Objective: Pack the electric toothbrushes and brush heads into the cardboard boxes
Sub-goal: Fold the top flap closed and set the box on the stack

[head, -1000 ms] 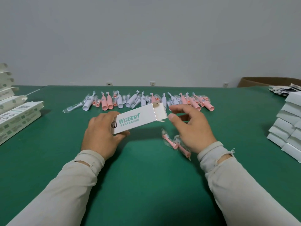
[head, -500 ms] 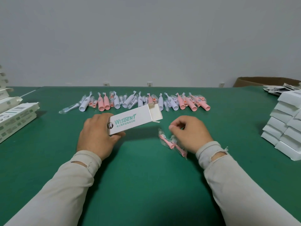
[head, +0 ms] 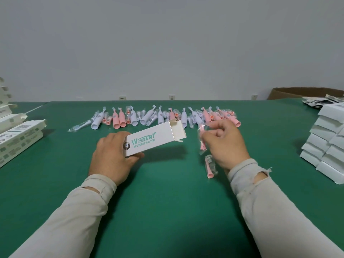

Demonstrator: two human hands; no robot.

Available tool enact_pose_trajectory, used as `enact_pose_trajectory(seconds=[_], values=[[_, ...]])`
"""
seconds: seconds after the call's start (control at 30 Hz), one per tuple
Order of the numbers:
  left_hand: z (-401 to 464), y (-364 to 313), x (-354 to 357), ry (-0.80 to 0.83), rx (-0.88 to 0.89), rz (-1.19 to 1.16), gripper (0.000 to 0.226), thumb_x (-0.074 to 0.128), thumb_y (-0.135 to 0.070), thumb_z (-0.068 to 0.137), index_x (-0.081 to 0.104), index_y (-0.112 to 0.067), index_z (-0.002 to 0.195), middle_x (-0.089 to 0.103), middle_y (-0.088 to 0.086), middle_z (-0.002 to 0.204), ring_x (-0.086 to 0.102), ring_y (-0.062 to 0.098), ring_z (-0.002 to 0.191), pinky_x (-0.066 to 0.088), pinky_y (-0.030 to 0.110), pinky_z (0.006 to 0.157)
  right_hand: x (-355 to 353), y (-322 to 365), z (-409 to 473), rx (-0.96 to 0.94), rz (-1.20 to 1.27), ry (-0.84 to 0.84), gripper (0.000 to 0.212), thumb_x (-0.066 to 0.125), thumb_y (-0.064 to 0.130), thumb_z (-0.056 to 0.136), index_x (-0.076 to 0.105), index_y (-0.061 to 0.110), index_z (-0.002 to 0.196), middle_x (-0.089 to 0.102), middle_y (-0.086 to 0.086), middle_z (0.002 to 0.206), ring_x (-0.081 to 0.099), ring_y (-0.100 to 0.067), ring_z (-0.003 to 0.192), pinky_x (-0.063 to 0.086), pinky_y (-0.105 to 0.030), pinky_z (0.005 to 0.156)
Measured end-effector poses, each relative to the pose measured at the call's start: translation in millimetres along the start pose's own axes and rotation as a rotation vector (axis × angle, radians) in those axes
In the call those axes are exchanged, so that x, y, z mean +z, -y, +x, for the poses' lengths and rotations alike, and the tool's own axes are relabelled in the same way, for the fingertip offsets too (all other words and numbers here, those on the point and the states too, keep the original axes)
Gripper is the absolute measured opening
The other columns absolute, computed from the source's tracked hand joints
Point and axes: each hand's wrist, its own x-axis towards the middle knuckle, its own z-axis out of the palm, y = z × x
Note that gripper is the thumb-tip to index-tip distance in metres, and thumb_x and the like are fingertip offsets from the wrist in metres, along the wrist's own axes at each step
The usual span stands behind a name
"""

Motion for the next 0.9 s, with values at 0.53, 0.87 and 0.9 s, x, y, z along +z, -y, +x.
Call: enact_pose_trajectory(seconds=[0.53,0.87,0.9], values=[[-4.7,-6.9,1.3,0.067,0.104,-0.026,0.052,0.081,-0.044,0.075,0.059,-0.029,0.120,0.060,-0.005,0.115,0.048,0.024,0.109,0.041,0.042,0.094,26.0,-0.7,-18.0,-0.179,0.187,-0.119,0.018,0.076,0.017,0.086,0.062,0.028,0.088,0.067,0.018,0.070,0.060,0.001,0.066,0.049,-0.016,0.064],[-4.9,-6.0,5.6,0.071,0.109,-0.046,0.048,0.080,-0.043,0.074,0.057,-0.030,0.115,0.057,-0.008,0.106,0.048,0.023,0.104,0.039,0.037,0.089,26.6,7.1,-21.0,0.026,0.095,0.374,0.068,0.021,0.082,0.085,0.067,0.048,0.121,0.054,0.028,0.138,0.044,0.000,0.134,0.029,-0.039,0.116],[-3.9,-4.6,4.8,0.067,0.095,-0.039,0.047,0.080,-0.043,0.074,0.058,-0.030,0.114,0.058,-0.007,0.106,0.048,0.023,0.103,0.040,0.038,0.089,17.7,9.1,-16.8,0.017,0.089,0.263,0.060,0.026,0.073,0.092,0.076,0.042,0.104,0.064,0.032,0.118,0.055,0.006,0.116,0.039,-0.032,0.105]])
